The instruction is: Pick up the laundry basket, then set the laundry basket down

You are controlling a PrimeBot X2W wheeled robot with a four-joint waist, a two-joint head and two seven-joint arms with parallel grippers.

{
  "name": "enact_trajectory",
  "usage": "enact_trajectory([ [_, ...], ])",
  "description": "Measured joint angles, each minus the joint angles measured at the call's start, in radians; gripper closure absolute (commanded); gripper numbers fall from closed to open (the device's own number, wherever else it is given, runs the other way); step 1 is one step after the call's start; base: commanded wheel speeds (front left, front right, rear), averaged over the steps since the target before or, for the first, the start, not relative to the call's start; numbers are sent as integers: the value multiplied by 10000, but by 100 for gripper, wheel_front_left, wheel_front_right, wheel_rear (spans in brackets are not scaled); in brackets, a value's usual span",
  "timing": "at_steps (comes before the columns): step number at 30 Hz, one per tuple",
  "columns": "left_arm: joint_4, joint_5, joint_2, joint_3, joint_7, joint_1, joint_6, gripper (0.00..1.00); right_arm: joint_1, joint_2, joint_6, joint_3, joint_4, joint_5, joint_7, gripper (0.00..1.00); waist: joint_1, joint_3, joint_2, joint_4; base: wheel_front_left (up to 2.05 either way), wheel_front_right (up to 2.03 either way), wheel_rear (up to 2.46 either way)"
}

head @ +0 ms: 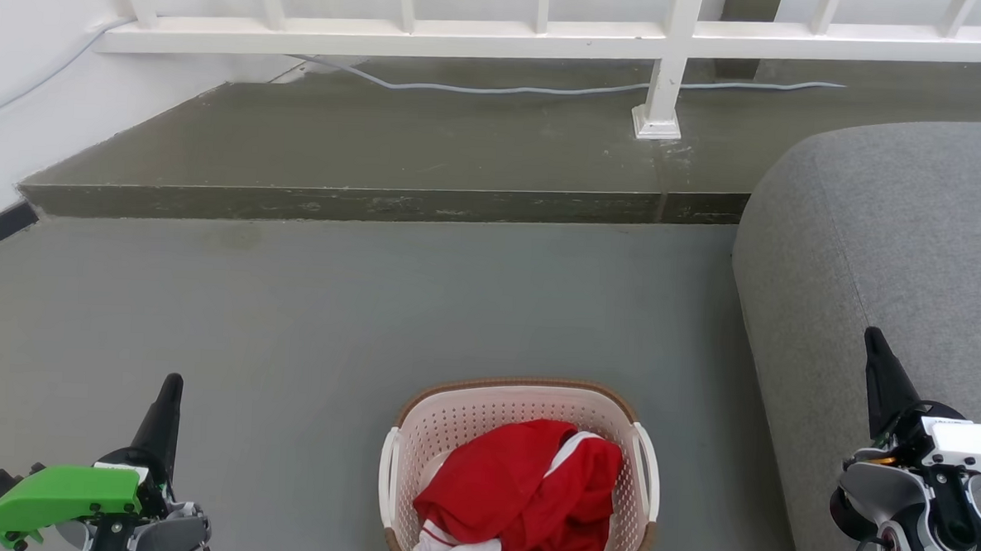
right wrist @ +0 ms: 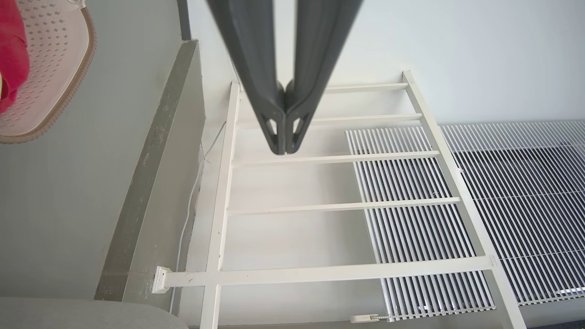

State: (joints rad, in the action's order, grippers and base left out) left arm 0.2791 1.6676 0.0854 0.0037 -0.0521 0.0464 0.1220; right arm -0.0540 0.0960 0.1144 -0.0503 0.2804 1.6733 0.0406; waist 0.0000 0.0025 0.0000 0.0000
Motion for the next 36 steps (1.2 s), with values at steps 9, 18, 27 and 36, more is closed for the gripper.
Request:
enact_trajectory([
  [9,2,0,-4,8,0,1,0,100,-1,-2,0,-13,2,0,0,100,0,0,0,0,0,0,0],
  [18,0,0,-6,21,-2,3,0,100,-2,-8,0,-25,2,0,2,100,0,0,0,0,0,0,0],
  [27,-4,-2,-10,33,-13,4,0,100,-2,-13,0,-38,2,-2,48,100,0,2,0,0,0,0,0],
  [36,-8,-2,-17,46,-13,4,0,100,-3,-17,0,-46,0,-4,54,100,0,2,0,0,0,0,0],
])
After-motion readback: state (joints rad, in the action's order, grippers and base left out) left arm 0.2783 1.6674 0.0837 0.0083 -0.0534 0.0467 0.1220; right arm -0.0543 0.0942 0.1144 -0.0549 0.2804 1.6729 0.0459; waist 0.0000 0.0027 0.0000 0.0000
